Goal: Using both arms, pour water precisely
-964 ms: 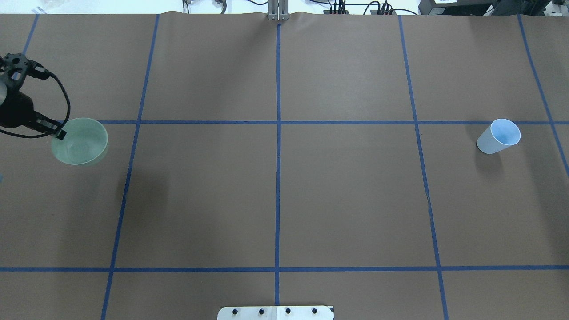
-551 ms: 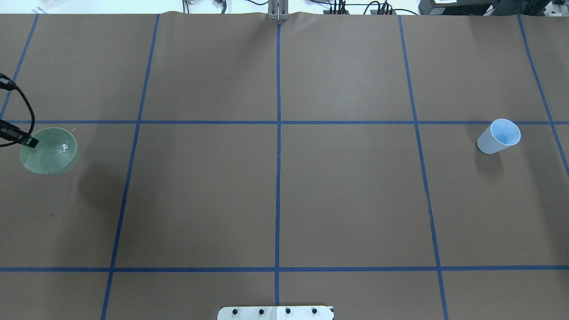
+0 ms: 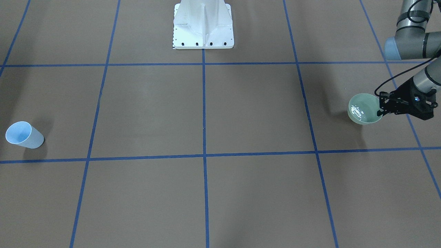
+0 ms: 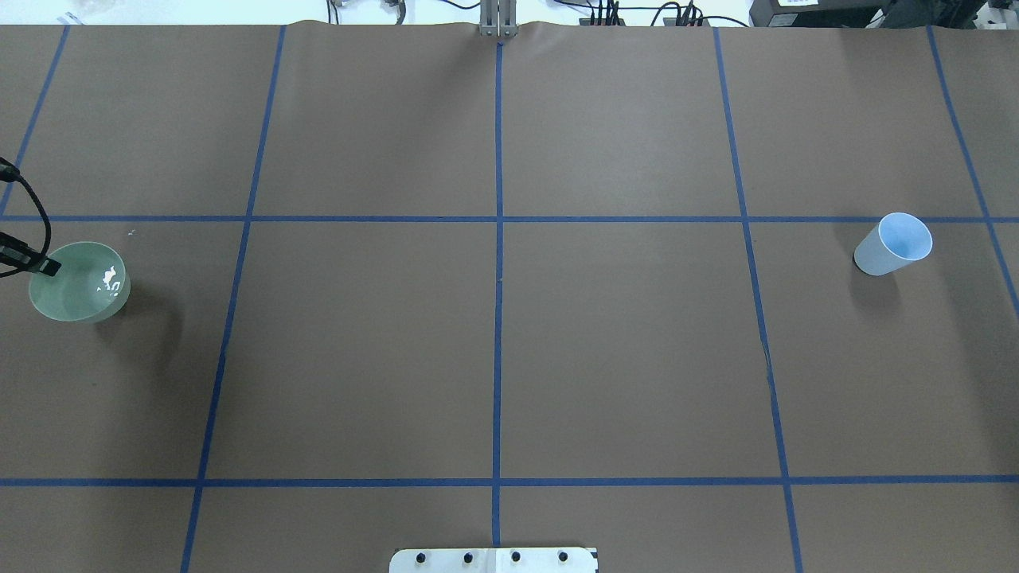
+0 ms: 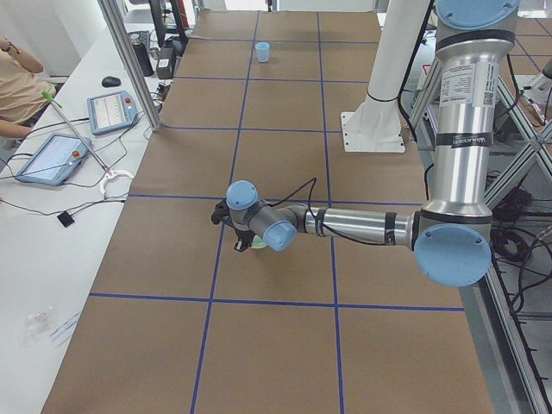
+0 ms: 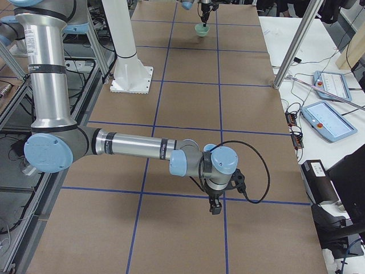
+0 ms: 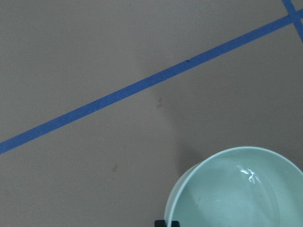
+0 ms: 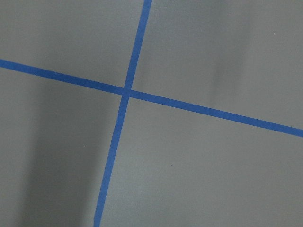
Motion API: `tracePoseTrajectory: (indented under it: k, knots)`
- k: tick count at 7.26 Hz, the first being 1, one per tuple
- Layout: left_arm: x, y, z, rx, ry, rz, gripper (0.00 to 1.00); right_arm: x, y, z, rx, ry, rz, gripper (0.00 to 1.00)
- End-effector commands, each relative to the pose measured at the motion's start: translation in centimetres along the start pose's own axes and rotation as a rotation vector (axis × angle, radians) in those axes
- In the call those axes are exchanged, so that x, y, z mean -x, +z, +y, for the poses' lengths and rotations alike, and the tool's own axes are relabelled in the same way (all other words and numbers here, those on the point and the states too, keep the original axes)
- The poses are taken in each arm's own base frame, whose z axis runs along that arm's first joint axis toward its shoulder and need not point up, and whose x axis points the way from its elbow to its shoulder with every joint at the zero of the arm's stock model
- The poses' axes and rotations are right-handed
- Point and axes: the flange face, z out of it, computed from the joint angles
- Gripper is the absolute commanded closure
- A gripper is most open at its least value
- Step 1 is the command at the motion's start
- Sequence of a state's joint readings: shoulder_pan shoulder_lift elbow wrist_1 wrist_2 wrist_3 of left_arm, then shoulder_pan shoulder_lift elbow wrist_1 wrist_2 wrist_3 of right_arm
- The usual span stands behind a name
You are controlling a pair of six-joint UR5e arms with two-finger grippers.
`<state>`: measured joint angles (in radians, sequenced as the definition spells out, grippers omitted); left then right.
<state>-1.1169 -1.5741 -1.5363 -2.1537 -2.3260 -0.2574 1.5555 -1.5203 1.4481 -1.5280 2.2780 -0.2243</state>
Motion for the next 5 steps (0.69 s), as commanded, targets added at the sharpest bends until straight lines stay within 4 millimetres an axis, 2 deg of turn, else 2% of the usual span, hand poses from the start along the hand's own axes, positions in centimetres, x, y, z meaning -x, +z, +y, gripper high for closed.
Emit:
tracePoseTrajectory:
  k: [1, 2, 3, 4, 5]
  knots:
    - [0.97, 0.97, 0.55, -0.002, 0.003, 0.001, 1.00, -0.16, 0.30, 0.43, 0.005, 0.003, -0.001, 0.01]
    - [1.38, 1.34, 0.75, -0.010, 0.004, 0.003, 0.86, -0.15, 0.30, 0.50, 0.005, 0.004, -0.001, 0.01]
    - [1.39, 1.35, 0.75, -0.010, 0.002, 0.003, 0.68, -0.13, 0.21, 0.69, 0.003, 0.004, -0.001, 0.00]
    - [1.32, 1.29, 0.71, -0.012, 0.006, 0.004, 0.26, -0.12, 0.28, 0.97, 0.004, 0.003, -0.001, 0.01]
    - [0.89, 0.92, 0.44, -0.021, 0.013, 0.006, 0.03, -0.07, 0.33, 0.95, 0.005, 0.002, -0.001, 0.01]
